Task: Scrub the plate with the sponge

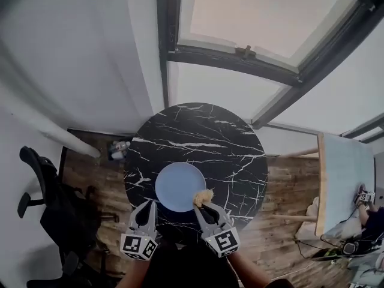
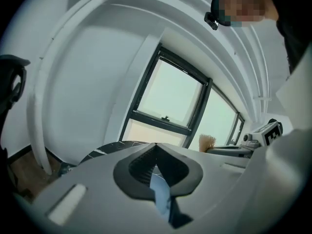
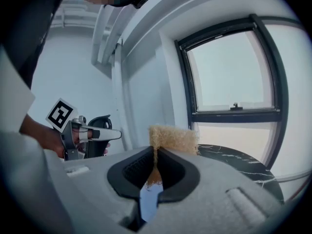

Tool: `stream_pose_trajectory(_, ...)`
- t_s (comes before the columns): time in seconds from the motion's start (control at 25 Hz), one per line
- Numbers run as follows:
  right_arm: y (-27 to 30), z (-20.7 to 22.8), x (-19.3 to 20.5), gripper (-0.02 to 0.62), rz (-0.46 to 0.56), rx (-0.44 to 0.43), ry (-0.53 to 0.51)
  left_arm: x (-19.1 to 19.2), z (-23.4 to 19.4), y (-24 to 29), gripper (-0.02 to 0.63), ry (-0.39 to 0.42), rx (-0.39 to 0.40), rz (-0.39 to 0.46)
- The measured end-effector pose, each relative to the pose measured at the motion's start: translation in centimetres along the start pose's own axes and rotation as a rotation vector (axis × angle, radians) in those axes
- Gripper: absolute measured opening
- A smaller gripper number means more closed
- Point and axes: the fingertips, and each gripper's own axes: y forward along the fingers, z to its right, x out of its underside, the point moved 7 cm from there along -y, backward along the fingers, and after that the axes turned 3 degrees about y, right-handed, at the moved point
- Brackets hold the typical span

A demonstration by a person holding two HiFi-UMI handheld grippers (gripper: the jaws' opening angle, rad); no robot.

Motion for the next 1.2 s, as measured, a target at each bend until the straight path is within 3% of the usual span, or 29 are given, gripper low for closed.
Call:
stream_pose_trajectory(0.16,-1.9,-1.5,-0.6,0.023,0.057,0.012,-0.005,-0.6,2.3,-1.4,-0.002,0.022,-0.021,0.036)
stream_pose_trajectory(0.4,-3.9,-2.5,-1.5,0.023,0.103,0.042,0.008,1.0,4.4,-1.7,-0.002,0.057,0.014,0.025)
stream_pose_trajectory(0.64,-4.3,-1.7,-1.6,0.02,0.116,0.06,0.001,-0.8,5.1,-1.2,-0.002,0.115,0.005,0.06)
stream_pose_trajectory(1.2,-3.8,-2.2,-2.0,0.02,0.116,0.019,-0.038,-1.9,5.5,-0.6,0.0,0.139,0.014,0.095)
